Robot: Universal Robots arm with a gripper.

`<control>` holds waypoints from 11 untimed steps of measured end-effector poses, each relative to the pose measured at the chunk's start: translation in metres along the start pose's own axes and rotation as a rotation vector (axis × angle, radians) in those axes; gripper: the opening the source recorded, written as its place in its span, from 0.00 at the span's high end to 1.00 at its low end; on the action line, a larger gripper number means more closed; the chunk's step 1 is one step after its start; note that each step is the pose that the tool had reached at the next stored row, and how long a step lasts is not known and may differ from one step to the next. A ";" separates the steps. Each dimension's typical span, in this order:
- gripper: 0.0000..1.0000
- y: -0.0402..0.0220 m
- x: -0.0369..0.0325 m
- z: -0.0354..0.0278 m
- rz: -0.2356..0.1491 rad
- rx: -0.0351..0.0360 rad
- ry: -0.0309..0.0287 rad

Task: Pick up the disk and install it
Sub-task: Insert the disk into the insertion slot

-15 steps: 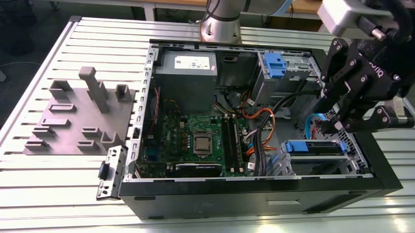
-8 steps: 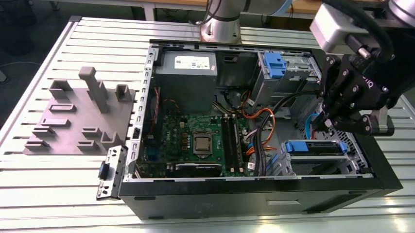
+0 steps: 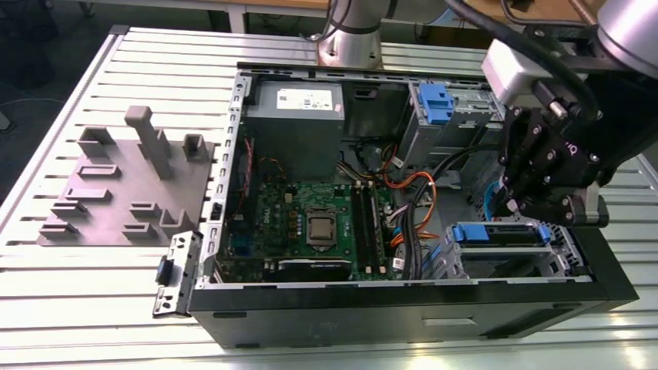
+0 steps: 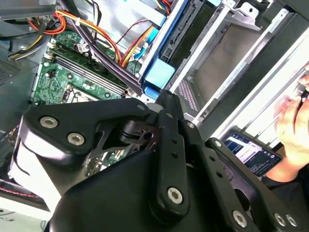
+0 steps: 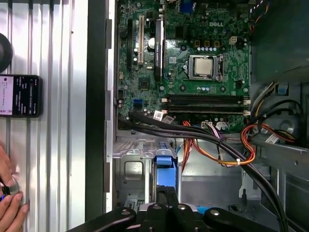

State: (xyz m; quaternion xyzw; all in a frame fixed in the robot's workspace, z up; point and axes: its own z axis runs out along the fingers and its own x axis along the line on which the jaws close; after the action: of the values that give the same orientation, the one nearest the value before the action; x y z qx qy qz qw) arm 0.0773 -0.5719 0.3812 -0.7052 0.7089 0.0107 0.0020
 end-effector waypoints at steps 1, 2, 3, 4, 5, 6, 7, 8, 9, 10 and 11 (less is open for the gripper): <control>0.89 0.0000 0.0001 0.0018 0.000 0.0000 0.0001; 0.89 0.0000 0.0002 0.0036 0.000 0.0000 0.0001; 0.89 -0.0001 0.0003 0.0055 0.000 0.0000 0.0000; 0.89 -0.0001 0.0003 0.0074 0.000 0.0000 0.0000; 0.89 -0.0001 0.0004 0.0091 0.000 0.0000 0.0000; 0.89 -0.0002 0.0004 0.0109 0.000 0.0000 0.0000; 0.89 -0.0002 0.0005 0.0127 0.000 0.0000 0.0000; 0.89 -0.0002 0.0005 0.0145 0.000 0.0000 0.0001; 0.89 -0.0002 0.0005 0.0163 0.000 0.0000 0.0000; 0.89 -0.0002 0.0005 0.0183 0.000 0.0000 -0.0001; 0.89 -0.0003 0.0006 0.0201 0.000 0.0000 -0.0001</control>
State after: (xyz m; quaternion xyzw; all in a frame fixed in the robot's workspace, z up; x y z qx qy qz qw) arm 0.0773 -0.5721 0.3611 -0.7053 0.7089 0.0108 0.0021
